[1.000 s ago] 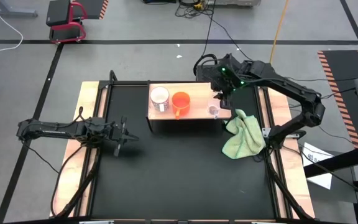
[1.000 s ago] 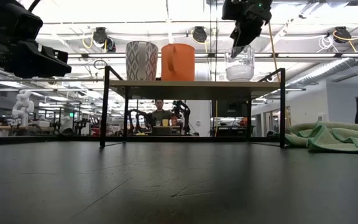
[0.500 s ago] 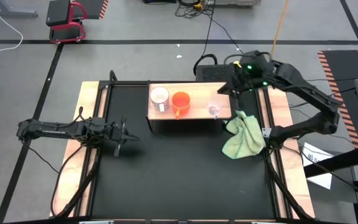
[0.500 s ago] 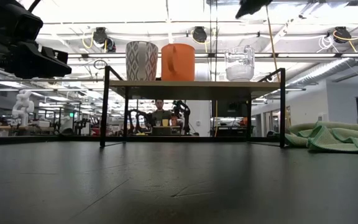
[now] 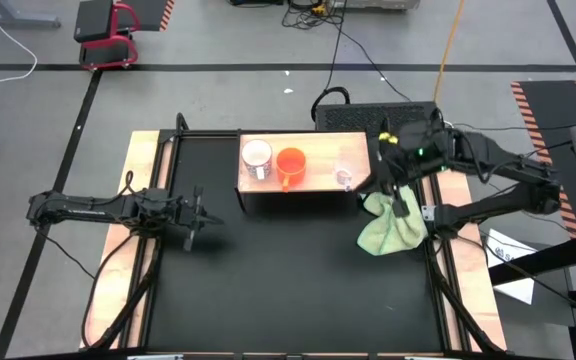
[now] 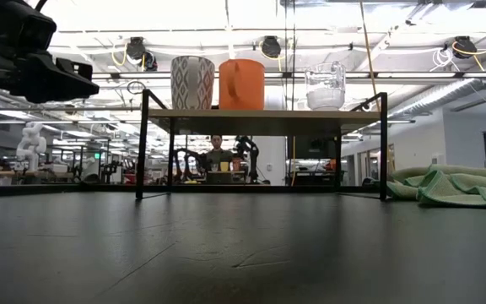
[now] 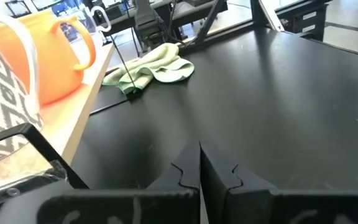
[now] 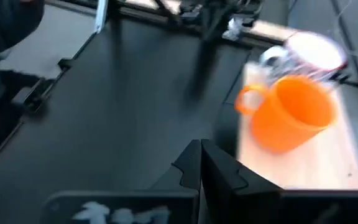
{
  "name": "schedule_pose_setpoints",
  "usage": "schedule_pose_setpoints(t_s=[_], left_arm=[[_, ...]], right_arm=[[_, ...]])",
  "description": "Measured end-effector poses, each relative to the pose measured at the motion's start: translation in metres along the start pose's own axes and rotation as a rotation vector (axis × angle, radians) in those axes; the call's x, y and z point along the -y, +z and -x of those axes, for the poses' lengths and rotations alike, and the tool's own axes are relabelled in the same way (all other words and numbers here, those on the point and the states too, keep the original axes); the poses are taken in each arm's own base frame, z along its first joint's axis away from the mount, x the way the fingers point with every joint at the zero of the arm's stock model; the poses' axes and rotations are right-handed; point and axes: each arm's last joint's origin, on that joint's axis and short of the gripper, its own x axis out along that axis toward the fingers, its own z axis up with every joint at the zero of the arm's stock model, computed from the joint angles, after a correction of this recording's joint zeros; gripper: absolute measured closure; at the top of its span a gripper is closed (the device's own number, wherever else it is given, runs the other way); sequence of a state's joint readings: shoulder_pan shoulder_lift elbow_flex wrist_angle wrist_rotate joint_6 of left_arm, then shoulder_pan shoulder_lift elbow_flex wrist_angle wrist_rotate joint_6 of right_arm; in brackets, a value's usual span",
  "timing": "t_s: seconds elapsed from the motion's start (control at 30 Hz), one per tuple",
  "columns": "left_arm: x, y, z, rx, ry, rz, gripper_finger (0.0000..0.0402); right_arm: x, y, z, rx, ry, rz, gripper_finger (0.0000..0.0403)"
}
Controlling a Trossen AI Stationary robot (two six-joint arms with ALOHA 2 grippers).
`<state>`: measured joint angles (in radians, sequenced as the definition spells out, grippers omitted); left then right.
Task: Stack small to large cups/mugs on shelf
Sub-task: Return to Home Position
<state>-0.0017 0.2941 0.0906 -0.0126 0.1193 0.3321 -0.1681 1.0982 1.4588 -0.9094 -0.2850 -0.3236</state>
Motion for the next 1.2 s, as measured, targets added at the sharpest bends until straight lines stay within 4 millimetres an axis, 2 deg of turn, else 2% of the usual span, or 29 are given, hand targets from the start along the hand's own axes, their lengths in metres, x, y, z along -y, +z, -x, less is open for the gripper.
schedule_pose_setpoints(t_s=[0.17,0.43,0.57,1.03,1.2], left_arm=[[-0.001,0.0,0.0,-0.002,0.016,0.0,0.04],[-0.001,0.001,0.0,0.008,0.02,0.018,0.04],[-0.001,0.002,0.0,0.019,0.022,0.027,0.04],[-0.002,0.006,0.0,0.06,0.034,0.047,0.0401],[-0.003,0.007,0.0,0.069,0.038,0.034,0.0401]], right_arm=[[-0.025,-0.019,-0.005,0.013,0.061,-0.003,0.0403],[-0.053,-0.063,-0.006,0.203,0.116,-0.036,0.0403],[-0.061,-0.084,-0.015,0.29,0.142,-0.086,0.0403],[-0.085,-0.148,-0.05,0.281,0.251,-0.08,0.0403],[-0.087,-0.163,-0.054,0.396,0.254,-0.12,0.0403]])
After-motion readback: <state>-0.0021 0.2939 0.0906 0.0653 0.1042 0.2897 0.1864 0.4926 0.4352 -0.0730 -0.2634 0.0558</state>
